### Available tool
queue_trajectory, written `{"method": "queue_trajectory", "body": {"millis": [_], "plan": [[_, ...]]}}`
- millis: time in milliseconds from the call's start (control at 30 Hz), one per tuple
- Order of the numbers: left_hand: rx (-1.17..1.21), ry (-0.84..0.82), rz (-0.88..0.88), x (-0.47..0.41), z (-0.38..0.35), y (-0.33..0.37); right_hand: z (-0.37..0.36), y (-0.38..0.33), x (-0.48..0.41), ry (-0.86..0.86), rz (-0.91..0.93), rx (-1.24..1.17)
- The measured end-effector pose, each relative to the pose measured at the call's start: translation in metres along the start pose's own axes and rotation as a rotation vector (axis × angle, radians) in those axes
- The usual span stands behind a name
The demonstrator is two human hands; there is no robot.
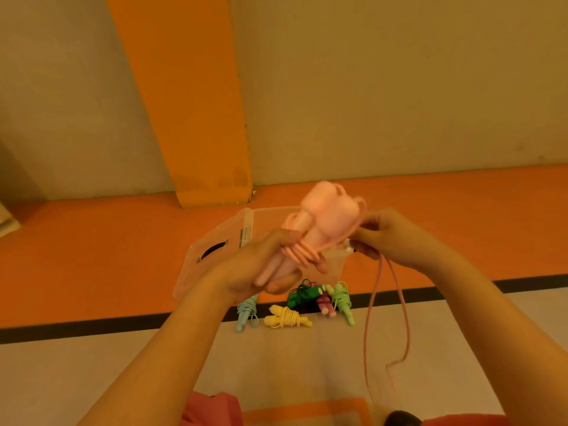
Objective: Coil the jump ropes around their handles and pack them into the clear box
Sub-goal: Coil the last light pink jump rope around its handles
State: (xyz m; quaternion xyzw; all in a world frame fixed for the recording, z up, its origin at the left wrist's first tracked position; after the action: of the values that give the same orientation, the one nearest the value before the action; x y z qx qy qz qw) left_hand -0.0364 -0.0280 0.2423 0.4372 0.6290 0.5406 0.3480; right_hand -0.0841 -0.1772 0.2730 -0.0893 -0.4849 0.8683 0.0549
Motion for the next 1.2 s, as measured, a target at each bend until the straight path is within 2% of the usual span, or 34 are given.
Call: {"method": "queue_trajectory", "body": {"millis": [100,200,300,533,600,700,800,900,1033,1200], "plan": [[0.035,0.246,-0.05,-0.005,0.018,0.006,-0.006,0.002,-0.004,0.002,-0.02,0.057],[0.079,0.446,-0.05,-0.012,0.03,0.002,-0.015,0.003,-0.006,-0.016,-0.009,0.251],[0.188,0.517,-0.082,-0.018,0.038,0.002,-0.026,0.008,-0.004,-0.079,-0.041,0.356],[0.198,0.595,-0.061,-0.019,0.049,-0.001,-0.019,0.011,-0.003,-0.039,-0.061,0.431],[0.074,0.657,-0.023,-0.016,0.056,-0.004,-0.019,0.012,-0.004,-0.023,-0.052,0.449],[-0.304,0.755,0.045,-0.01,0.062,-0.006,-0.019,0.0,-0.004,0.013,0.054,0.516],[-0.607,0.659,0.051,-0.013,0.05,-0.008,-0.02,-0.016,0.0,0.083,0.213,0.66],[-0.748,0.491,0.103,-0.018,0.033,-0.017,-0.025,-0.023,0.001,0.115,0.326,0.782],[-0.867,0.247,0.141,-0.02,0.008,-0.029,-0.032,-0.019,0.0,0.01,0.359,0.676],[-0.979,0.119,0.11,-0.015,-0.003,-0.027,-0.04,-0.015,0.004,-0.08,0.356,0.572]]}}
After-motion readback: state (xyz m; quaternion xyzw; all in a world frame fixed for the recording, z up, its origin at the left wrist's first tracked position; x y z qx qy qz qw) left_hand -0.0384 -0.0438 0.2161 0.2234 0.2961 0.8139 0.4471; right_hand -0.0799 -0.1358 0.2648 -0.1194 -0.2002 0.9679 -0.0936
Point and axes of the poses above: each hand's wrist, its own x-axis away from the middle knuckle, its own z-axis out of the back of the hand, y = z × x, the point moved 7 cm from there along -x, towards the middle knuckle, and after that the axes turned 5 degrees about y, right-handed, at the moved point
